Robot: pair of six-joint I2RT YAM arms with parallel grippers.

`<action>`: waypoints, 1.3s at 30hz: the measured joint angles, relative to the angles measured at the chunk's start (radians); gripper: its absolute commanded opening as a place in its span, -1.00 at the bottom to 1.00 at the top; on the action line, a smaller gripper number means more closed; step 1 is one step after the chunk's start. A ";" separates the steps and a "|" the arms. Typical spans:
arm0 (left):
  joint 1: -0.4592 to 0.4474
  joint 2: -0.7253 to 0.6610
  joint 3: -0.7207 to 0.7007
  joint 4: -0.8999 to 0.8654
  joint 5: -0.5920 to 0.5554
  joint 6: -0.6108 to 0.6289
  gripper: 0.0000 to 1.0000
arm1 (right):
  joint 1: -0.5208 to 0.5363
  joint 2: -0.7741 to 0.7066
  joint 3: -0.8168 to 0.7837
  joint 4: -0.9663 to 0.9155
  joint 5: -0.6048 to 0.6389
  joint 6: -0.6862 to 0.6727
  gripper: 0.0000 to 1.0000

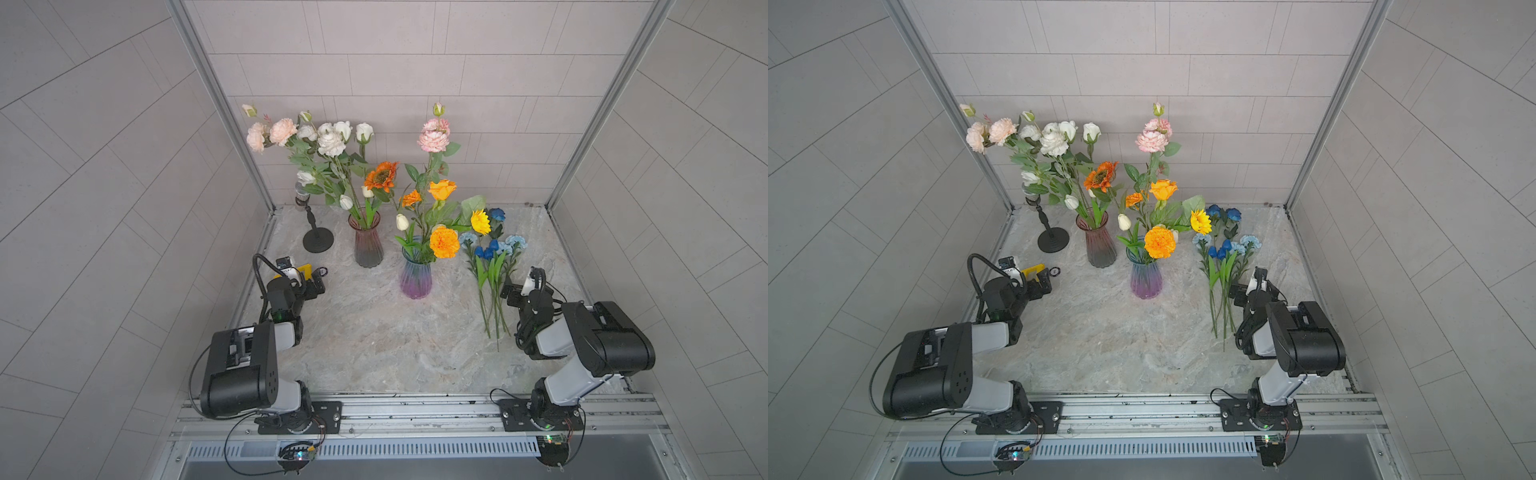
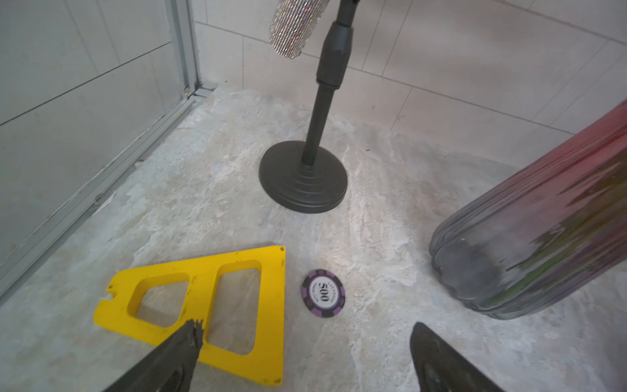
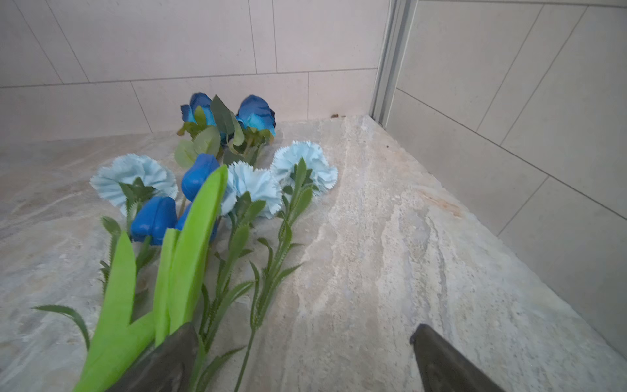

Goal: Pick out blue flowers from the vase
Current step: Reset both arms

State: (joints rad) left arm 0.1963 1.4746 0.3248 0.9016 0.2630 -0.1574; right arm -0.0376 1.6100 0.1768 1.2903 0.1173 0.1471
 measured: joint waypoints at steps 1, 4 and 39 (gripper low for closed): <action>0.000 0.032 -0.001 0.043 0.013 -0.002 1.00 | 0.000 0.000 0.000 0.010 -0.004 -0.002 0.99; 0.004 0.064 -0.014 0.083 0.043 -0.002 1.00 | 0.000 0.000 0.000 0.039 -0.011 -0.006 0.99; -0.146 0.134 0.043 0.080 -0.076 0.131 1.00 | 0.022 -0.019 0.185 -0.275 -0.057 -0.045 0.99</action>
State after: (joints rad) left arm 0.0498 1.6081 0.3683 0.9821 0.1871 -0.0265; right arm -0.0158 1.5913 0.3614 1.0149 0.0601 0.1024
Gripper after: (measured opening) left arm 0.999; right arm 0.995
